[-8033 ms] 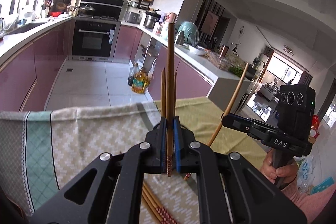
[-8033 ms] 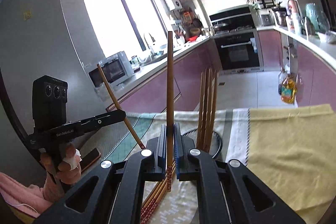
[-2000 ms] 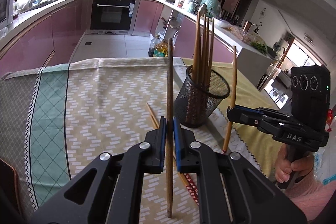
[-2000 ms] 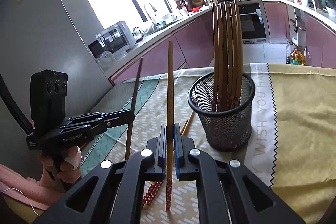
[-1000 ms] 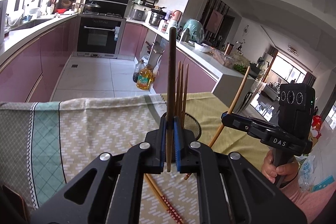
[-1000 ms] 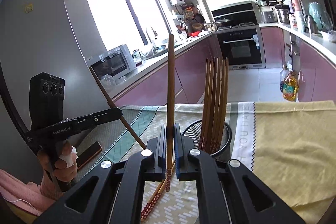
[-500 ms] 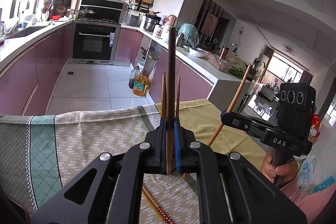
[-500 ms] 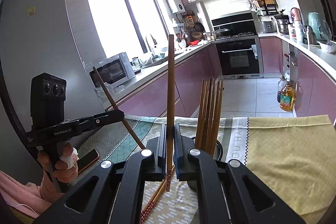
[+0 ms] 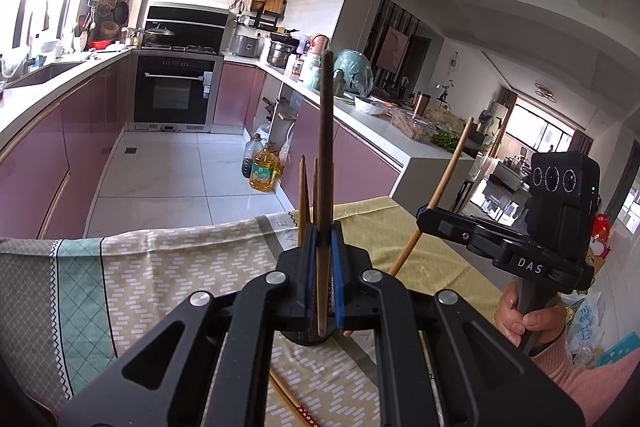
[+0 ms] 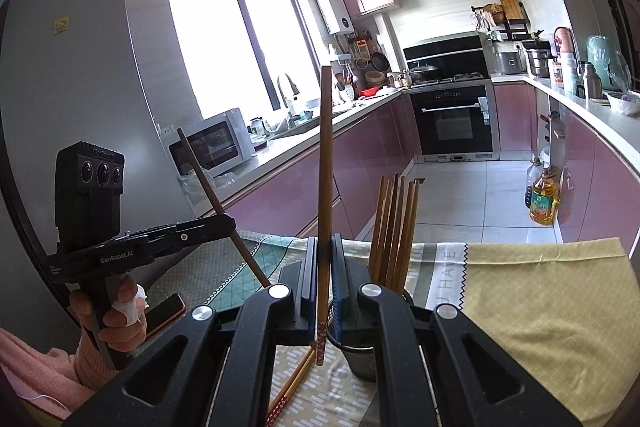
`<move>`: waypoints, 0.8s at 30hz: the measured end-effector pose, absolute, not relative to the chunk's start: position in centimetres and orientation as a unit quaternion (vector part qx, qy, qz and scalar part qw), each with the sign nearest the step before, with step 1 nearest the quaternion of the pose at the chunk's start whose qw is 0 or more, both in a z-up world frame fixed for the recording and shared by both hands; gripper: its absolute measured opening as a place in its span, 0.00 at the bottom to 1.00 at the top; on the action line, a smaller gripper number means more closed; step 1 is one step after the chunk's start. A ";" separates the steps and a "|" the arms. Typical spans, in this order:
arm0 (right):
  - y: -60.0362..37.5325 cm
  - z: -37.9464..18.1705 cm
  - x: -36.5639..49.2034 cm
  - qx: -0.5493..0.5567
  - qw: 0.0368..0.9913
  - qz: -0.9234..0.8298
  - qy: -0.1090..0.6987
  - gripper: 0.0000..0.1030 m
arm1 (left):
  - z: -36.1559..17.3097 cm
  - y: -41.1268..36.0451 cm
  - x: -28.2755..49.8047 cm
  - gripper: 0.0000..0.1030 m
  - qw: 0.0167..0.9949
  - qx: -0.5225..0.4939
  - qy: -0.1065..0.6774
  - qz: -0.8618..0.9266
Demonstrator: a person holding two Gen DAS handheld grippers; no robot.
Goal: Organize utensils
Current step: 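Lower both held chopsticks into the mesh cup and hold them there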
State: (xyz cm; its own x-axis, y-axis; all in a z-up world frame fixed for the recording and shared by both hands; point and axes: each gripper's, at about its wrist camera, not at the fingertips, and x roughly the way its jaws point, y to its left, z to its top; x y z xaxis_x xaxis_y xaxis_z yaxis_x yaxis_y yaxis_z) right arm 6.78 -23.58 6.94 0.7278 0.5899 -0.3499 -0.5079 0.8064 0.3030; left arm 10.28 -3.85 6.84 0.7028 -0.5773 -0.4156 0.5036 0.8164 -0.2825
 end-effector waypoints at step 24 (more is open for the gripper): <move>-23.6 8.0 7.1 0.089 0.928 0.295 0.209 0.05 | 7.7 -4.2 9.6 0.07 0.922 -0.066 0.229 -0.304</move>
